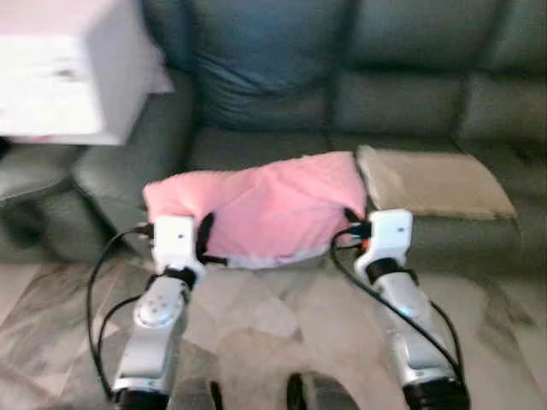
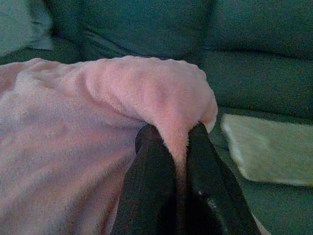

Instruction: Move the pillow to the sofa

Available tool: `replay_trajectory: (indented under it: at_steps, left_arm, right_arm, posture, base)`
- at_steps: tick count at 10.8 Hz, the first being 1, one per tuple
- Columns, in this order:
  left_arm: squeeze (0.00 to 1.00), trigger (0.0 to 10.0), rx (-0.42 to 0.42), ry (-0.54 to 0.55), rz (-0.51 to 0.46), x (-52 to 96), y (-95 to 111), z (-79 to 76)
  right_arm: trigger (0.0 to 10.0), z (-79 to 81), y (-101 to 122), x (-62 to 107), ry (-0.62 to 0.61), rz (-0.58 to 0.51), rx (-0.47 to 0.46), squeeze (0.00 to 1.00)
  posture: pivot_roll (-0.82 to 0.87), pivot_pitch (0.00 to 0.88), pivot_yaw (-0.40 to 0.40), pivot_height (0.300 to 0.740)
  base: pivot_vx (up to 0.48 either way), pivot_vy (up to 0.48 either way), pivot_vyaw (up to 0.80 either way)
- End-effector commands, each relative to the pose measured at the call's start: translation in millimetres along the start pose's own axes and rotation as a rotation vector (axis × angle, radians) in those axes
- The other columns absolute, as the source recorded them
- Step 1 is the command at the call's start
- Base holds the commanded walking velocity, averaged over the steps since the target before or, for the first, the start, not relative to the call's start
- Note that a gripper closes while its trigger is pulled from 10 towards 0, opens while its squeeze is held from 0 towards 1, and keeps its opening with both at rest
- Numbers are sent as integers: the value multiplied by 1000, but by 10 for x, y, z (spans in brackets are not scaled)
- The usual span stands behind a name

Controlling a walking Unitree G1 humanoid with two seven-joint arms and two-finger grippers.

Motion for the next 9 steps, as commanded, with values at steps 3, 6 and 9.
replay_trajectory:
  at_steps: [3,6,9]
  left_arm:
    - [0,10000,12,-35,-47,-14,93,-77]
    - [0,10000,14,-47,-48,-13,97,-84]
    - [0,10000,12,-48,-45,-11,98,-78]
  right_arm:
    - [10000,-30,59,-15,-3,-24,5,0]
    - [10000,-36,52,4,-8,-23,7,0]
    - [10000,-24,49,2,-4,-22,7,0]
  posture:
    - [-46,102,-76,740]
    - [-51,103,-70,740]
    - [-49,105,-70,740]
  base:
    - [387,0,-163]
    - [452,0,0]
    - [467,0,0]
Point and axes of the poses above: a point about 5 cm out from each wrist's last joint towards the gripper, its own x axis pointing back from the gripper into the wrist, its own y axis along the axis of the wrist's last joint, z = x × y, the point moved 1 cm from there along -x, pointing out of the wrist towards the gripper, and after that the axes turned 4 degrees about -x, right-handed, at the moved point
